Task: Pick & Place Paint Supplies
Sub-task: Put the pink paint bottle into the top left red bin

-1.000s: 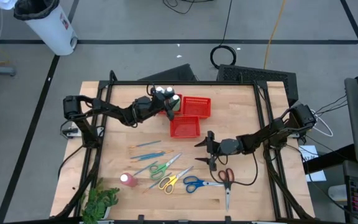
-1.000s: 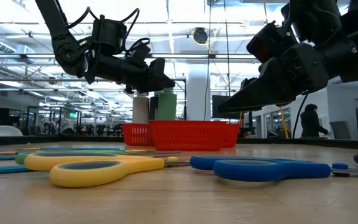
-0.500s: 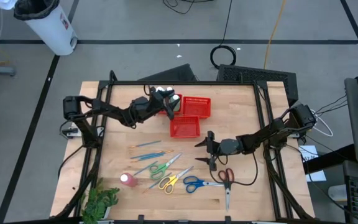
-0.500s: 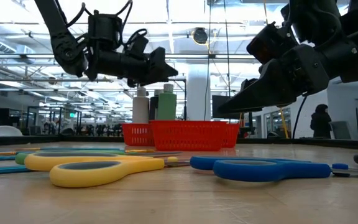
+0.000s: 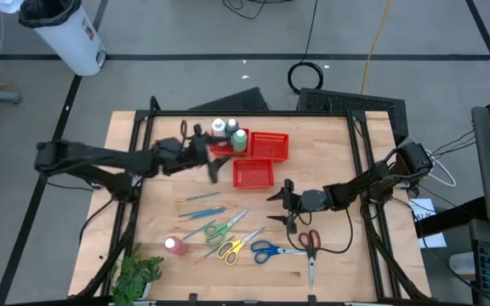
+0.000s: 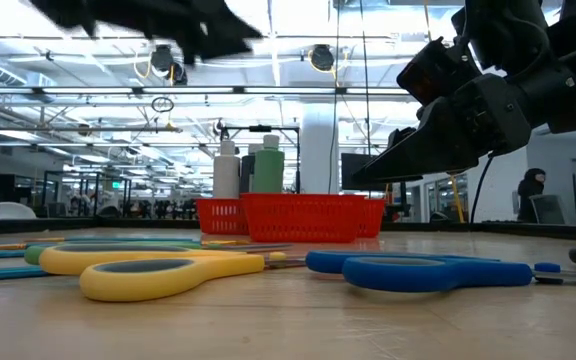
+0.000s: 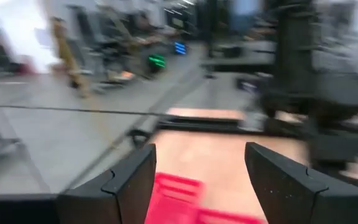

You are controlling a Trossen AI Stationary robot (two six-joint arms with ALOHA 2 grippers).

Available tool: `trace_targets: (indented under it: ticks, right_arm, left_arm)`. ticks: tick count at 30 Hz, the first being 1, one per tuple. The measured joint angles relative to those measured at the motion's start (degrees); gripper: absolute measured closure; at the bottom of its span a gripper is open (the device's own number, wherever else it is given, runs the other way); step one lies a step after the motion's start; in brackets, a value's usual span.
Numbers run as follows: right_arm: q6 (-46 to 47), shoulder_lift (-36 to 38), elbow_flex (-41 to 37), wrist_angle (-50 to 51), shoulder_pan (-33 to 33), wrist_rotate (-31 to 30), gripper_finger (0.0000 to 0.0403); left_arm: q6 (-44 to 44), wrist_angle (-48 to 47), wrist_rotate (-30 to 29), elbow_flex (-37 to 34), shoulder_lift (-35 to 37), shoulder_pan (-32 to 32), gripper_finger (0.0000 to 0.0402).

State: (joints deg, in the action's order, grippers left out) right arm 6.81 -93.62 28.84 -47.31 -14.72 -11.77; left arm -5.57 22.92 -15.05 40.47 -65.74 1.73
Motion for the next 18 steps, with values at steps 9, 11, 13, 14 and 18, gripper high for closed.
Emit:
trace_targets:
  ticks: [9, 11, 13, 14, 18]
  right_arm:
    - [0.00, 0.00, 0.00, -0.20, 0.00, -0.04, 0.0122]
    - [0.00, 0.00, 0.00, -0.49, 0.00, -0.04, 0.0122]
    - [0.00, 0.00, 0.00, -0.48, 0.00, -0.07, 0.0122]
    - [0.00, 0.00, 0.00, -0.48, 0.00, -0.07, 0.0122]
    - [0.00, 0.00, 0.00, -0.72, 0.00, -0.09, 0.0122]
  left_arm:
    - [6.50, -46.87, 0.08, 17.14, 7.30, -25.52, 0.0158]
    - [9.70, -52.18, -0.61, 18.16, 6.84, -30.40, 0.0158]
    - [15.24, -55.65, -2.90, 18.23, 6.11, -34.25, 0.0158]
    - [18.49, -57.57, -4.13, 18.23, 5.64, -35.88, 0.0158]
    - [31.19, -64.74, -5.59, 18.23, 5.01, -40.65, 0.0158]
